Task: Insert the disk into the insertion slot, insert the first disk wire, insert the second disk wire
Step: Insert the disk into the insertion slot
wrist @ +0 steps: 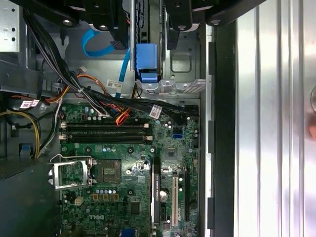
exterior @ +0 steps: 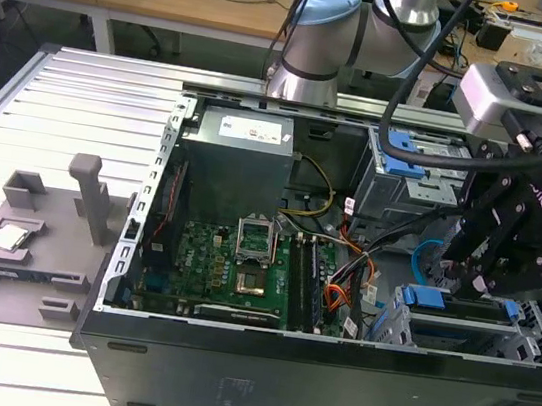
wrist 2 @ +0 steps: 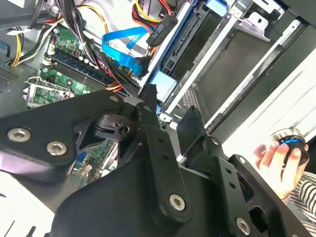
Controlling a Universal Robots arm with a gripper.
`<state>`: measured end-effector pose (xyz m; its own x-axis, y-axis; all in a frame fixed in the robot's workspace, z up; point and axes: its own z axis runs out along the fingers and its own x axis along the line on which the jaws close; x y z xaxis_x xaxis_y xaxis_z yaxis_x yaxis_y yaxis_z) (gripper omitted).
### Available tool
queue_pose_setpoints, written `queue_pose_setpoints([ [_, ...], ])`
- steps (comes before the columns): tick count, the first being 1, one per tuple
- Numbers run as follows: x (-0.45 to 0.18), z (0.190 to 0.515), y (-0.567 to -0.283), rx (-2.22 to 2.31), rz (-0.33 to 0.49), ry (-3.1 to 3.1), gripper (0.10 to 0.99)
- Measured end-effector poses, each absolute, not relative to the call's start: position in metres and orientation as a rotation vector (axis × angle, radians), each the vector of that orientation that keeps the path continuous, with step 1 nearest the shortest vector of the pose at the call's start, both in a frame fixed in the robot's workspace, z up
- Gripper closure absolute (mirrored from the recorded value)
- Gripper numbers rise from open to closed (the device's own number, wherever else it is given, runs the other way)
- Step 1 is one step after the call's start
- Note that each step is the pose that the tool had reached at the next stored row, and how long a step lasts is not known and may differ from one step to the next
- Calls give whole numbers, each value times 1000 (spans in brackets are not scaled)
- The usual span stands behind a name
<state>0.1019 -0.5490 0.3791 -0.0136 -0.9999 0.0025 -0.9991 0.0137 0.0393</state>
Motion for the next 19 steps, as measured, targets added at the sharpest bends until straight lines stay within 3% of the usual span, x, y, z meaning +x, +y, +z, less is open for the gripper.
queue_pose_setpoints([
  [2,102,379,-549,2185,-41,-2215,659],
  [6,102,379,-549,2185,-41,-2215,906],
  [7,102,379,-549,2185,-41,-2215,906],
  [8,102,379,-549,2185,-41,-2215,980],
  [19,129,375,-549,2185,-41,-2215,980],
])
